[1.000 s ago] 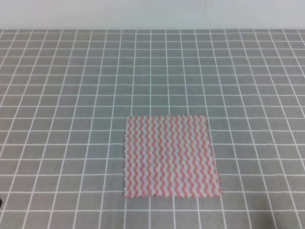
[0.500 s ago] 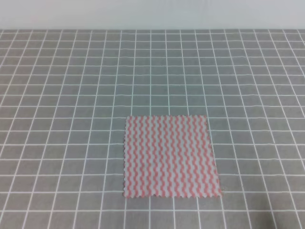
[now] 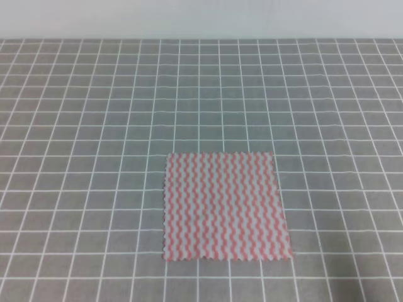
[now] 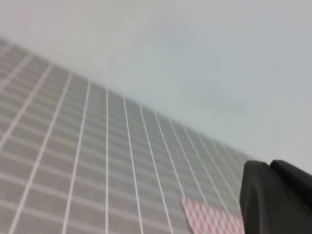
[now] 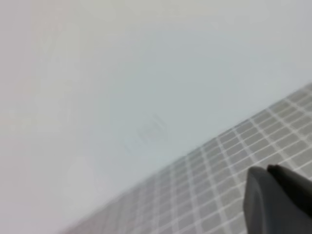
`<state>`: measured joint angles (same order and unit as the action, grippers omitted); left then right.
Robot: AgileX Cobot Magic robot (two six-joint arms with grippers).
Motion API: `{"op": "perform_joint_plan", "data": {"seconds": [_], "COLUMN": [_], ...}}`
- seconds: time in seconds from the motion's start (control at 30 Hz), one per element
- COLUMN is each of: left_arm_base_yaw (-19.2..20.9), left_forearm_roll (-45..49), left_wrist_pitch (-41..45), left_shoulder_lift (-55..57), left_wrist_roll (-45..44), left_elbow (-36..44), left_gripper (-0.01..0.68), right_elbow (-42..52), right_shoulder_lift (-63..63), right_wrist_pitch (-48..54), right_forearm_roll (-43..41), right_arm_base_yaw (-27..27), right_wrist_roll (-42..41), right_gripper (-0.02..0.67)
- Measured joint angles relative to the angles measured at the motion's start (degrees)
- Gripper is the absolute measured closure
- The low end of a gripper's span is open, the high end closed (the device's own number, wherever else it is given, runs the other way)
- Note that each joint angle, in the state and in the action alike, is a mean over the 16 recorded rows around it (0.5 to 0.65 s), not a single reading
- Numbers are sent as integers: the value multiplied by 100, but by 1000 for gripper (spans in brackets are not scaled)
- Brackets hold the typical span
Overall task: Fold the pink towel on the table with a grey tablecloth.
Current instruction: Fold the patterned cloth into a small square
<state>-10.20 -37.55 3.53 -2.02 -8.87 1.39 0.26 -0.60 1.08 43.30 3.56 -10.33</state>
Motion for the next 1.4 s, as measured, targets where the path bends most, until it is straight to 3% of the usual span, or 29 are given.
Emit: {"op": "perform_joint_plan", "data": {"seconds": [0.2,0.4,0.73,1.03,1.27,1.4], "left_arm_base_yaw": [-1,-1,-1,-1,-2,-1], "left_forearm_roll": [-119,-310,-542,-292,-351,-833], "left_wrist_pitch": [179,285,772,1911,2347,2377], "left_shoulder_lift": [13,36,650,2281,3464,3938], "left_wrist_roll": [-8,-6,-37,-280,-1016,-1742], "left_elbow": [-10,-49,-549,-1703,-2332,-2455], "left_gripper": [674,674,674,674,674,674], "right_elbow": [21,-28,-831,-2003,-2476,-2552], "right_shoulder_lift": [-30,17,1099,2989,4268,4803], "right_wrist_pitch": [-295,7,1488,3040,3669,3693], "right_forearm_roll": [1053,1421,933,-5,-85,175], "right_arm_base_yaw": [1,3,4,4,24,137], "right_wrist_roll": [-14,-106,-327,-386,-634,-857], "right_gripper": [666,666,665,665,665,665]}}
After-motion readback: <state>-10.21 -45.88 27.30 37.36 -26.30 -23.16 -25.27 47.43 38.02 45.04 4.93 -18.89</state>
